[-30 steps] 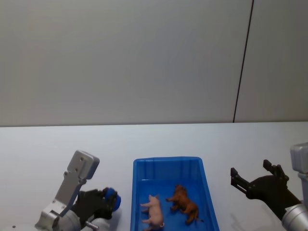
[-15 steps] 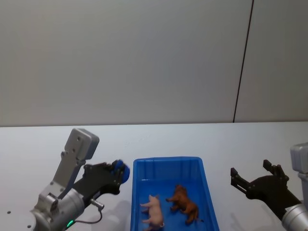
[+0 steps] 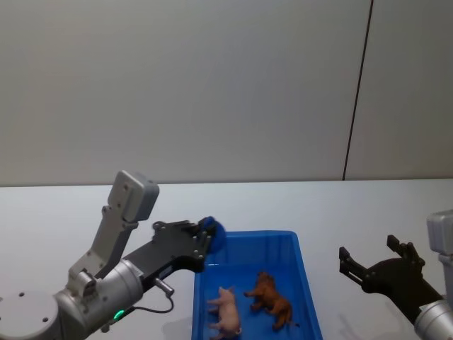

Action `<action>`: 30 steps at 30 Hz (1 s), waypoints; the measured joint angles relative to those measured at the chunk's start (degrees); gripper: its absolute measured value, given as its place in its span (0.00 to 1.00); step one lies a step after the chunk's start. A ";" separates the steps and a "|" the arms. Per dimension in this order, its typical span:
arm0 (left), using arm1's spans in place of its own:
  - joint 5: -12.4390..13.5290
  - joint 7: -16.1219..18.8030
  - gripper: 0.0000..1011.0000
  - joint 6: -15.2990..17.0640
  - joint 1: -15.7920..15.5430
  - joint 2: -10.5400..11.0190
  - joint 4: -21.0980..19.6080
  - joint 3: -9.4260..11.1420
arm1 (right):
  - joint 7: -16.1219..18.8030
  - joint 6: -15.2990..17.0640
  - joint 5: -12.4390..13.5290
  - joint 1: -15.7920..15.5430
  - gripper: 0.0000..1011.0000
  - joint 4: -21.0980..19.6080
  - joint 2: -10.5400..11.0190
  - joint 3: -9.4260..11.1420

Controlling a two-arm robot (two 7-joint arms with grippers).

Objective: Pick up the two dolls from the table and place them into the box.

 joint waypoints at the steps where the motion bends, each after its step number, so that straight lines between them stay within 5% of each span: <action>1: 0.00 0.00 0.05 0.00 0.00 0.00 0.00 0.00 | 0.00 0.00 0.00 0.00 0.99 0.00 0.00 0.00; 10: -0.90 -4.80 0.05 -1.09 -1.32 -1.42 0.69 0.93 | 0.00 0.00 0.00 0.00 0.99 0.00 0.00 0.00; 30: -1.50 -7.88 0.04 -1.80 -2.17 -2.35 1.17 1.51 | 0.00 0.00 0.00 0.00 0.99 0.00 0.00 0.00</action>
